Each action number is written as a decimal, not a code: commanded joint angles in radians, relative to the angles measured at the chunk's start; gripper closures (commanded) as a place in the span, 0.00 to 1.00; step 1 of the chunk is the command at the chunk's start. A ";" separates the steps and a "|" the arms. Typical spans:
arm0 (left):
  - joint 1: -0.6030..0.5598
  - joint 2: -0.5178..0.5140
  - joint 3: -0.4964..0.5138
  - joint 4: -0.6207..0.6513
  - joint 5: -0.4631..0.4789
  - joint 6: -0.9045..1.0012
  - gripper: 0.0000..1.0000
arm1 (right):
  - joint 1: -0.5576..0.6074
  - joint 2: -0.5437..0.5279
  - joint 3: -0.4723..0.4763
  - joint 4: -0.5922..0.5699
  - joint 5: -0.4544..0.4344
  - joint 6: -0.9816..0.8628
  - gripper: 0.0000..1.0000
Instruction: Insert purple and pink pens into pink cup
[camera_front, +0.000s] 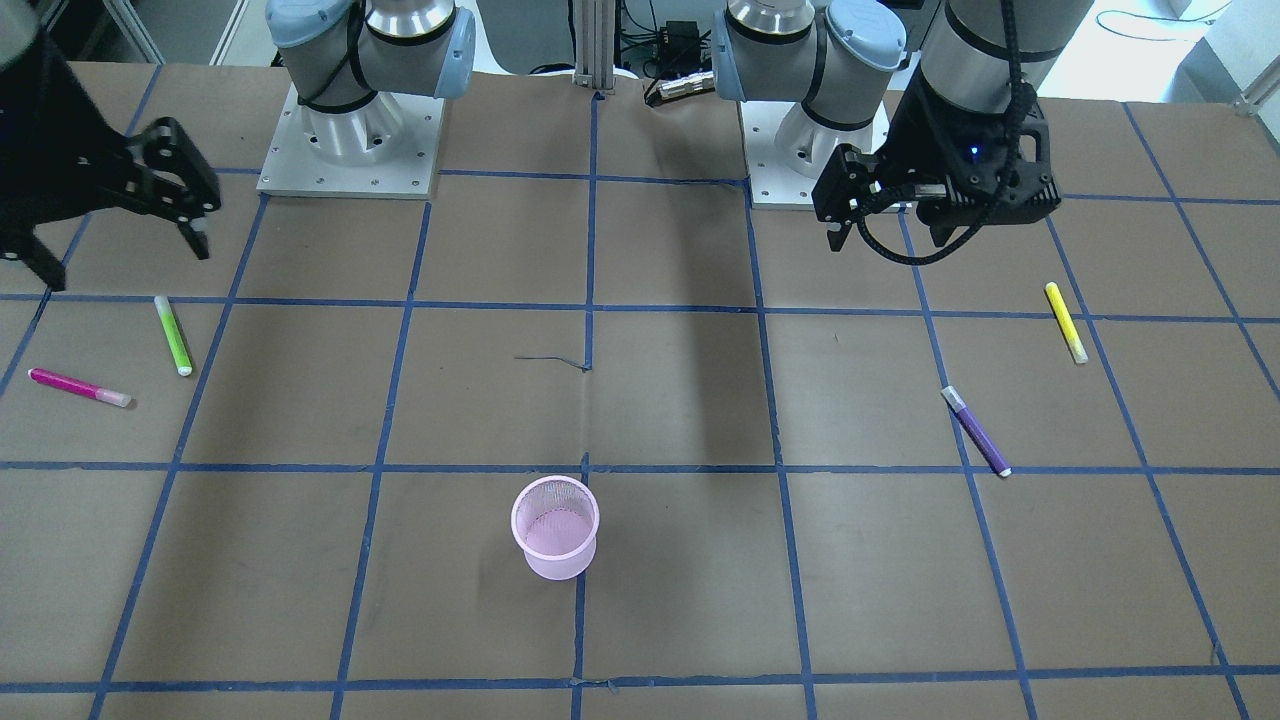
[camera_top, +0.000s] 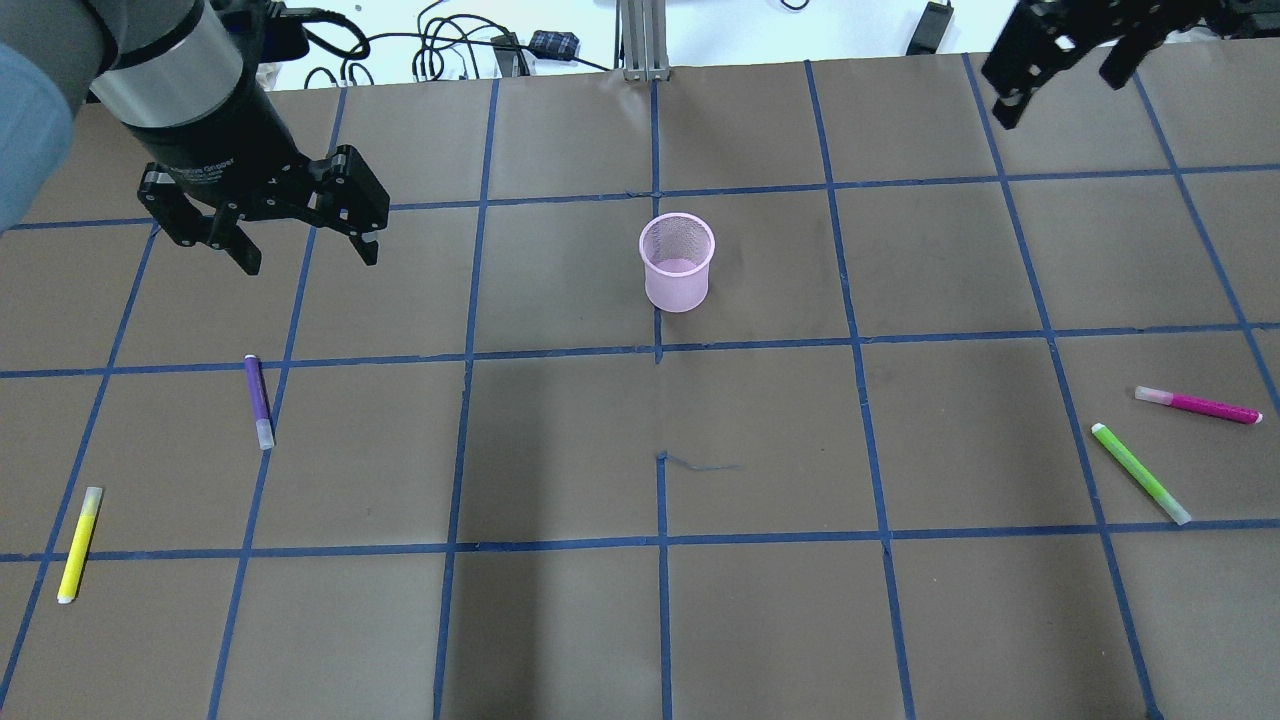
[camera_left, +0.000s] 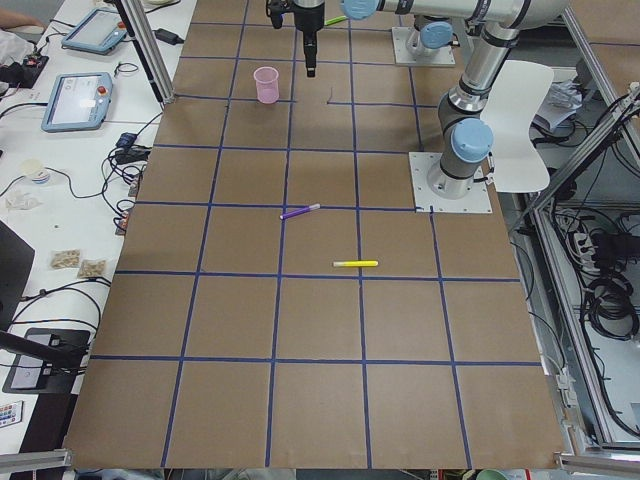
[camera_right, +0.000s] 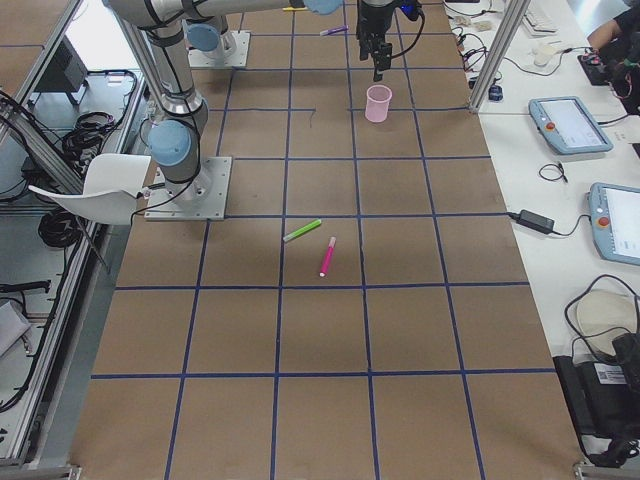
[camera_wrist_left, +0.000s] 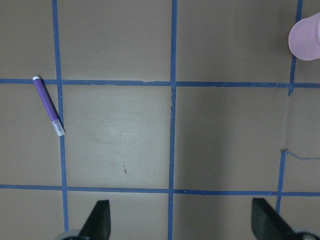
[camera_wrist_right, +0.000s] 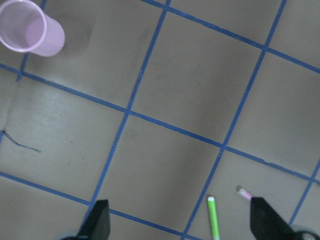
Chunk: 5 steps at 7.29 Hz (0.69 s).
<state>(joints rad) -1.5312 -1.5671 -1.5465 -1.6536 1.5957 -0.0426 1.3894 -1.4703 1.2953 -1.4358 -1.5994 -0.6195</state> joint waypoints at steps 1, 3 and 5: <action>0.099 -0.053 -0.010 -0.002 -0.002 -0.006 0.00 | -0.239 -0.015 0.005 0.026 0.001 -0.494 0.00; 0.228 -0.146 -0.017 0.038 0.000 -0.006 0.00 | -0.510 0.005 0.021 0.029 0.101 -0.860 0.03; 0.294 -0.278 -0.020 0.158 0.000 -0.017 0.00 | -0.756 0.059 0.103 0.012 0.195 -1.219 0.04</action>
<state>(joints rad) -1.2819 -1.7676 -1.5644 -1.5556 1.5959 -0.0539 0.7899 -1.4428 1.3502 -1.4139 -1.4629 -1.6087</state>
